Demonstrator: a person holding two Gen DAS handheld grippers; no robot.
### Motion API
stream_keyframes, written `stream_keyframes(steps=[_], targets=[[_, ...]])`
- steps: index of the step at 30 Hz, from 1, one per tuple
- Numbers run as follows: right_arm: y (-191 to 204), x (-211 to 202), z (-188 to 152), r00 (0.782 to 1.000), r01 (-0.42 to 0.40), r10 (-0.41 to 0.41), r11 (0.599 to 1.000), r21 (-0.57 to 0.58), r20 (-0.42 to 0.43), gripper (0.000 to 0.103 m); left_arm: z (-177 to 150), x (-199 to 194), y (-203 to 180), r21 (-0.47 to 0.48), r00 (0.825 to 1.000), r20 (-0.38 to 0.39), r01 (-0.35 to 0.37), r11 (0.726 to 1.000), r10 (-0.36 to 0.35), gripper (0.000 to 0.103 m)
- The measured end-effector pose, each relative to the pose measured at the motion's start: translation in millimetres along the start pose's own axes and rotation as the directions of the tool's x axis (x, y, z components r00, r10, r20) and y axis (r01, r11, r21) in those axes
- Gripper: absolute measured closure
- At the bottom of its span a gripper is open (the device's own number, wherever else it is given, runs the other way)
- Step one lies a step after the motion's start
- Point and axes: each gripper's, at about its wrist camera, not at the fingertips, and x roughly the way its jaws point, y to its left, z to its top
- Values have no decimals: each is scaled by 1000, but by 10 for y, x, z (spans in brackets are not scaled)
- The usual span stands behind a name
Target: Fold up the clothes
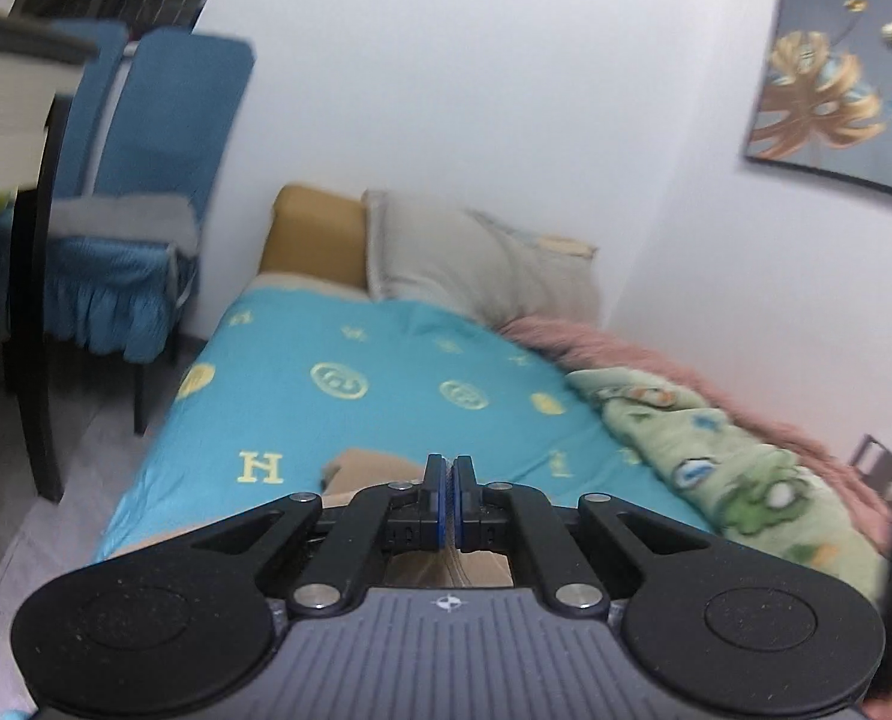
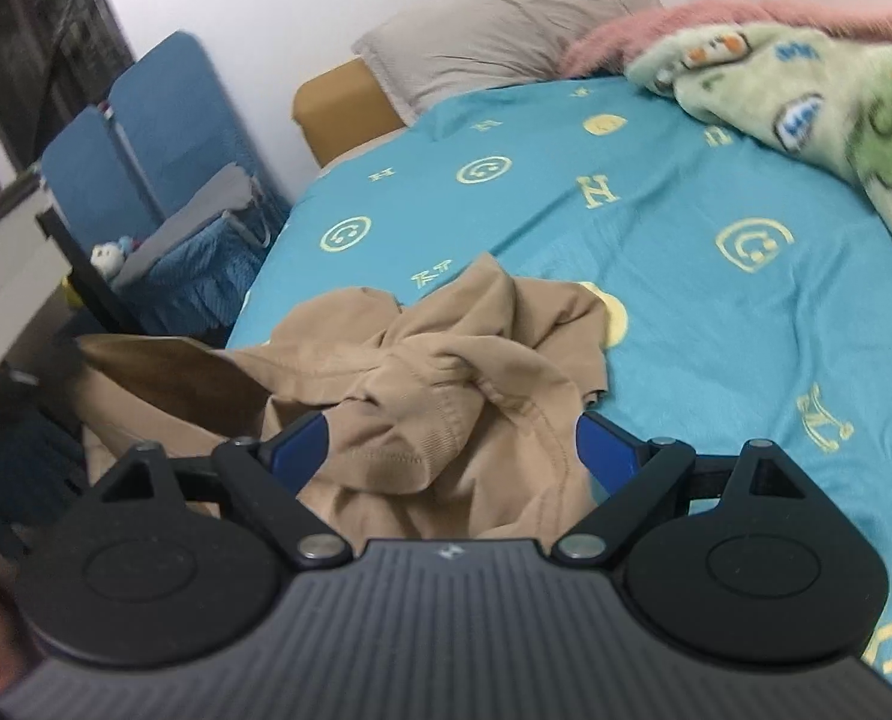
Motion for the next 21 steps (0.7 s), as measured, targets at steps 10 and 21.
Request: stream_keyframes(steps=[10,21], targets=[[-145,246,-97,985,174,-174,985,8,-24,12,-398,-439,-85,77,989,-108,-89,993,97,101],[-368,10,-223,971,232,-238,950,211,3,12,-786,-145,-124,273,950,-257,-103,956,175,83]])
